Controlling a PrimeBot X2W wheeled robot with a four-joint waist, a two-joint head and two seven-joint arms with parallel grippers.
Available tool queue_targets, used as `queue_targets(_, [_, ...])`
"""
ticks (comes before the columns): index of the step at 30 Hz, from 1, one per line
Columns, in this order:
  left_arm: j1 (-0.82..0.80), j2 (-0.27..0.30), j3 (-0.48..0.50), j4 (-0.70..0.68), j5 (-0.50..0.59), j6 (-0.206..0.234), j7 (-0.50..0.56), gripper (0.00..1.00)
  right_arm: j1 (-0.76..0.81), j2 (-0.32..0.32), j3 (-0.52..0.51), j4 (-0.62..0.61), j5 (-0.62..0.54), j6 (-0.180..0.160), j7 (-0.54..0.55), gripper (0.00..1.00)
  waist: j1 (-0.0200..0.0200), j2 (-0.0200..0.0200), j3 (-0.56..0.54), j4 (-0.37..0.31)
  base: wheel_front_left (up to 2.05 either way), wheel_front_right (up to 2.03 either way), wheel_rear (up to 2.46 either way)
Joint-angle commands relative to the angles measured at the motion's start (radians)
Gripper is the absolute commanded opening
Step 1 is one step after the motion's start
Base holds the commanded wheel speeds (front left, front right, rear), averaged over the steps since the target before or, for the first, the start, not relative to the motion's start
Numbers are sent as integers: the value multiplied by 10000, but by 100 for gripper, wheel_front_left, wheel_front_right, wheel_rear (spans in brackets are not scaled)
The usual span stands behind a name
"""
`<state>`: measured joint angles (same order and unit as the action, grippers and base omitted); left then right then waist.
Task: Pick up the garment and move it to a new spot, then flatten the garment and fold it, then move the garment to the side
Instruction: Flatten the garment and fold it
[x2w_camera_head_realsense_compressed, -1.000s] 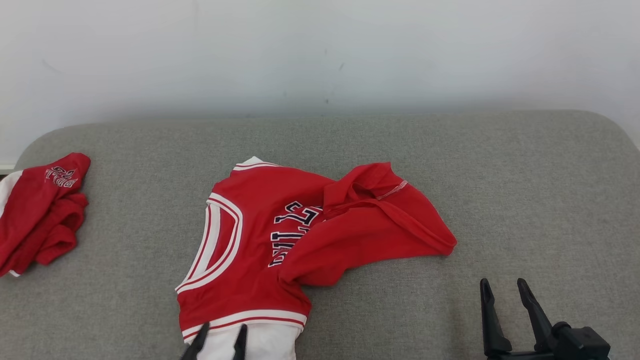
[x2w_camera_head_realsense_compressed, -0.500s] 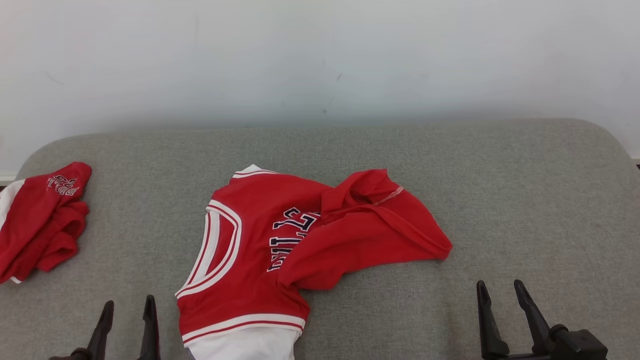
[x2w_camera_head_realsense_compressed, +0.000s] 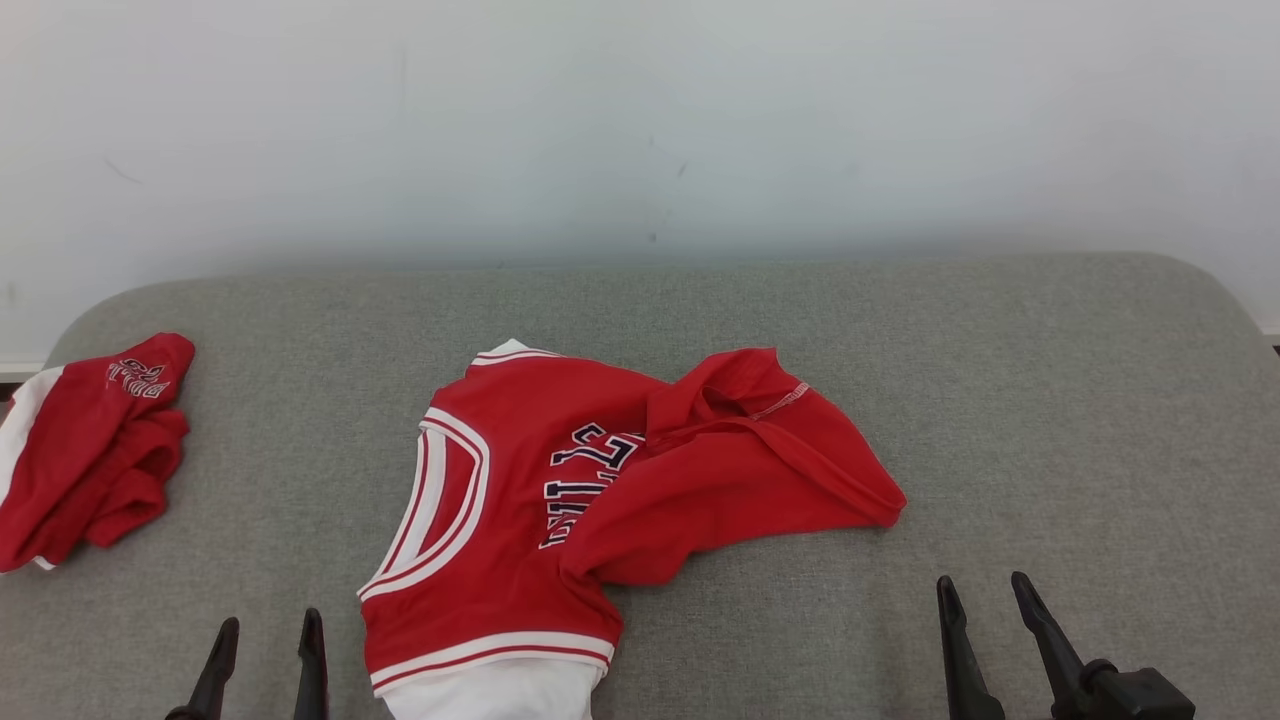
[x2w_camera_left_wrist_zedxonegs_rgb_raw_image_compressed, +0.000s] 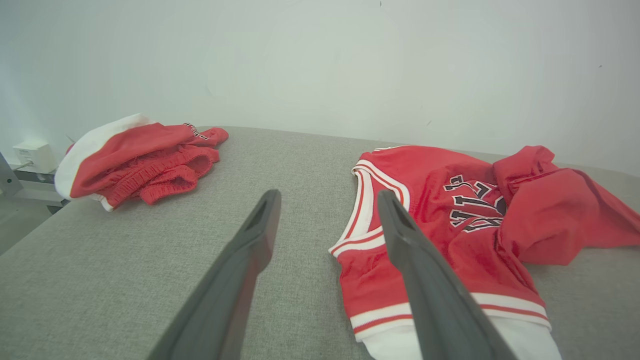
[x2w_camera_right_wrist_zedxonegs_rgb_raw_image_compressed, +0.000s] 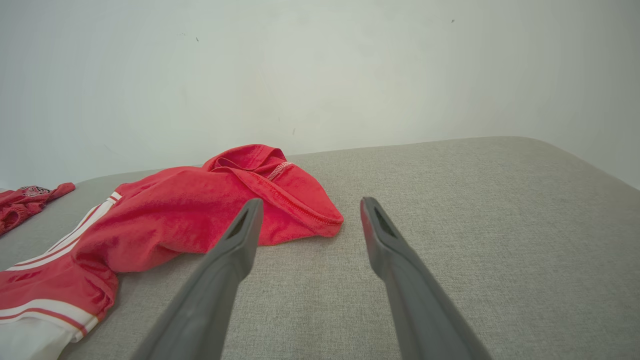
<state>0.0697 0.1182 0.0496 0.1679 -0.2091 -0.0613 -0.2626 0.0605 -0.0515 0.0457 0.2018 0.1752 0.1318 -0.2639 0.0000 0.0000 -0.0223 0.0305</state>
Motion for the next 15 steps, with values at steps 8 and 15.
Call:
queue_targets(8, [-163,-251,263,0,382,-177,-27,100,-273,-300,371,145,-90,-23,-8,100,0,0,-63,90,0,0,0])
queue_targets(15, [-403,-407,212,30,506,-337,-28,100,-1664,-973,1204,969,-39,-23,-7,100,0,0,154,397,0,0,0])
